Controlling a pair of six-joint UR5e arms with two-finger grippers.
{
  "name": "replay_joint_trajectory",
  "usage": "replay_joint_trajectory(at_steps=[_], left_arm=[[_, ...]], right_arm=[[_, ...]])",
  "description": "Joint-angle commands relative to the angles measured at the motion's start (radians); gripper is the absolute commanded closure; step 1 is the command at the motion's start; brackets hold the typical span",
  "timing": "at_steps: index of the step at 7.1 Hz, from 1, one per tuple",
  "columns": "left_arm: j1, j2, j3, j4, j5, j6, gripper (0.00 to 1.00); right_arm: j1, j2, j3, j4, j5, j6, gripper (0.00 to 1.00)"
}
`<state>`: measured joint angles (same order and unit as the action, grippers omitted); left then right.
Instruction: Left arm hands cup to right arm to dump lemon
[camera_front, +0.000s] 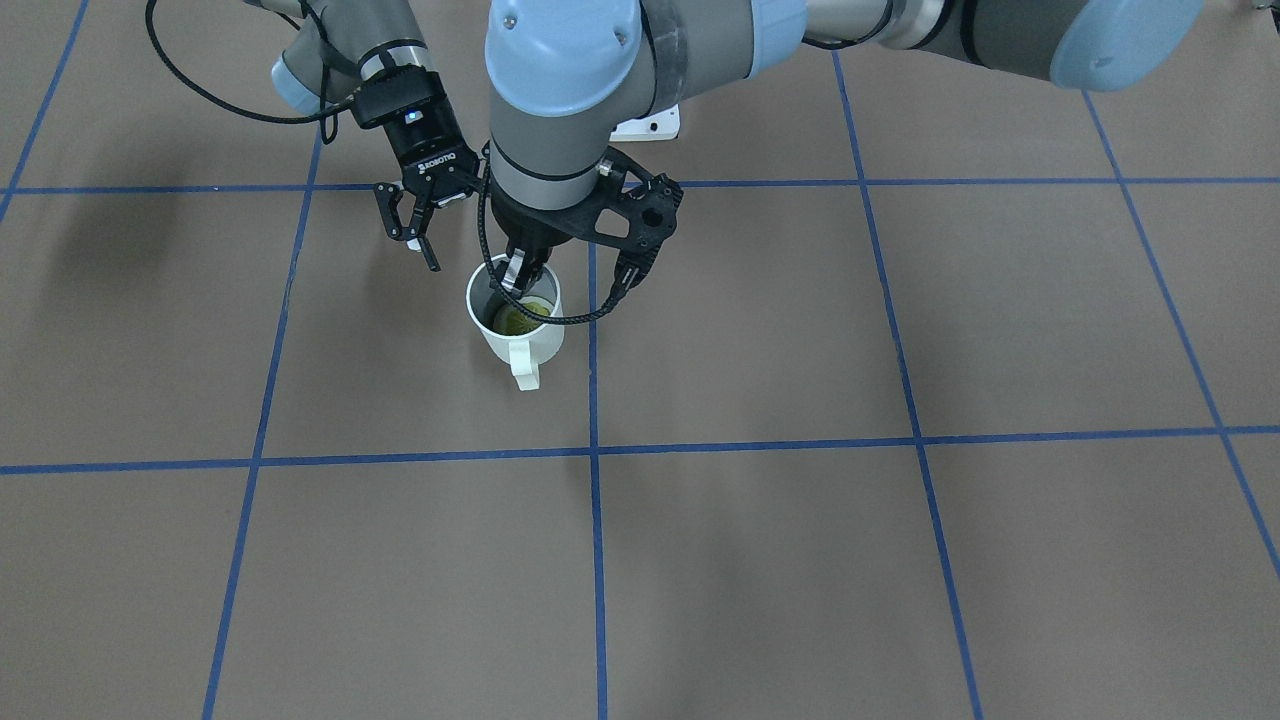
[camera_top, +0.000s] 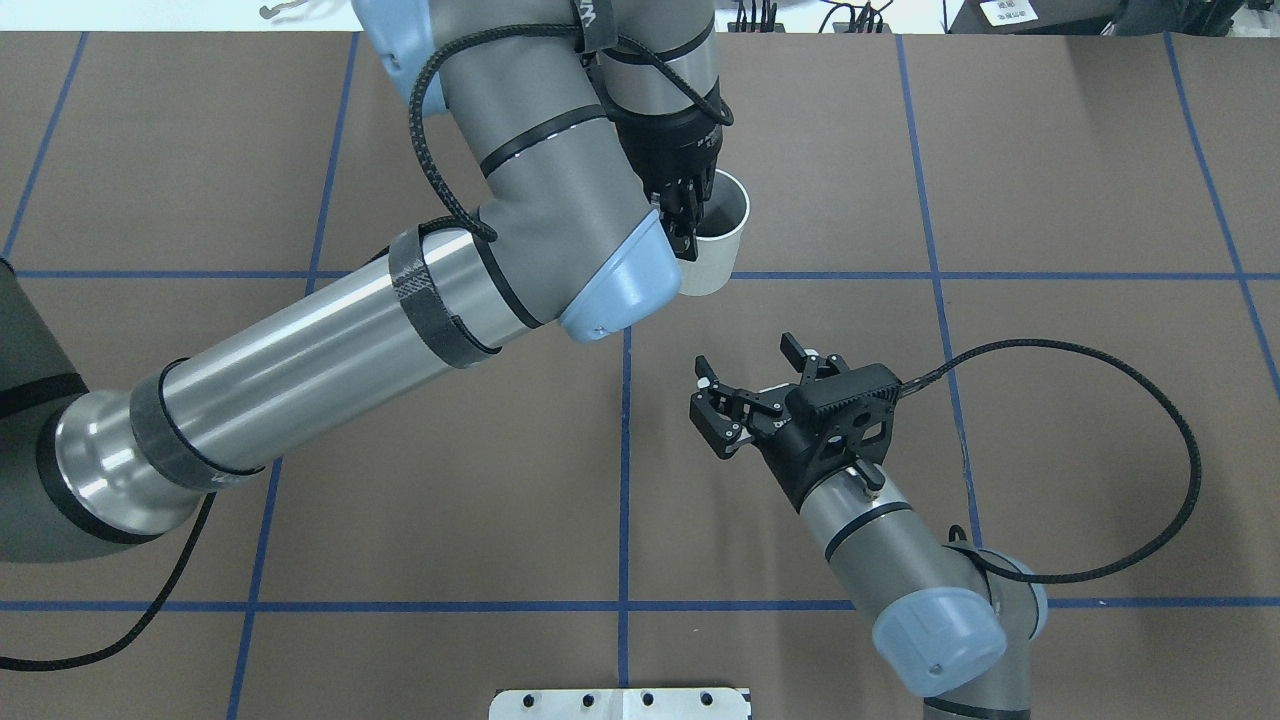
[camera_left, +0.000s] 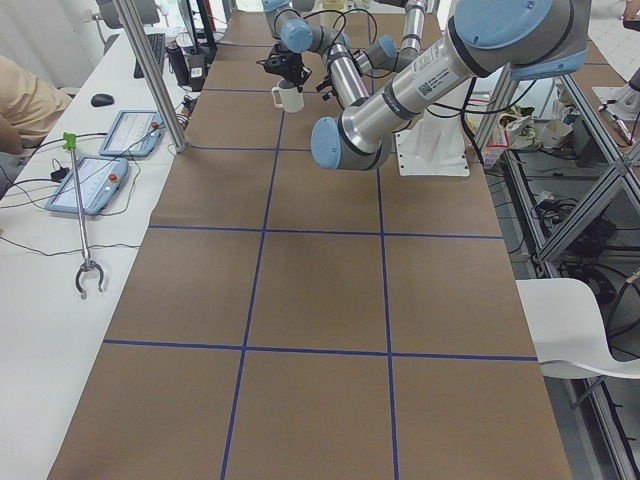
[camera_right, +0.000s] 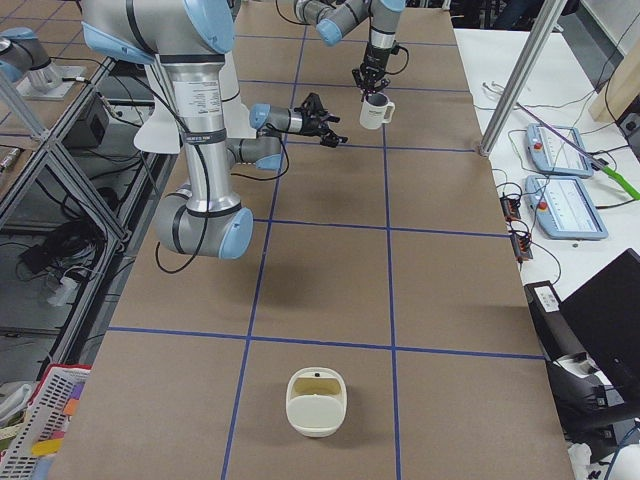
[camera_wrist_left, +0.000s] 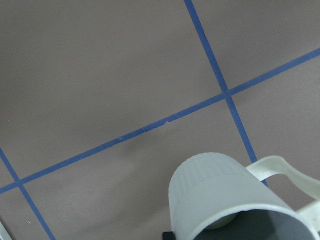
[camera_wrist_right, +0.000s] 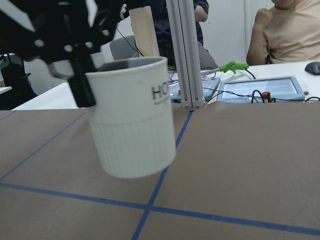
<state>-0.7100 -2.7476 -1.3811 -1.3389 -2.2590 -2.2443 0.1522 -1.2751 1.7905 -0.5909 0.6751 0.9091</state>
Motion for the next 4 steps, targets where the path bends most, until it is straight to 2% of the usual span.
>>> replay_joint_trajectory(at_steps=[1, 4], left_arm=[[0.027, -0.014, 0.005, 0.000, 0.013, -0.015, 1.00], [0.033, -0.011, 0.000, 0.006, 0.025, -0.014, 1.00]], right_arm=[[-0.042, 0.060, -0.051, -0.001, -0.109, -0.055, 0.01], [-0.023, 0.059, -0.066, 0.002, -0.133, -0.059, 0.01]])
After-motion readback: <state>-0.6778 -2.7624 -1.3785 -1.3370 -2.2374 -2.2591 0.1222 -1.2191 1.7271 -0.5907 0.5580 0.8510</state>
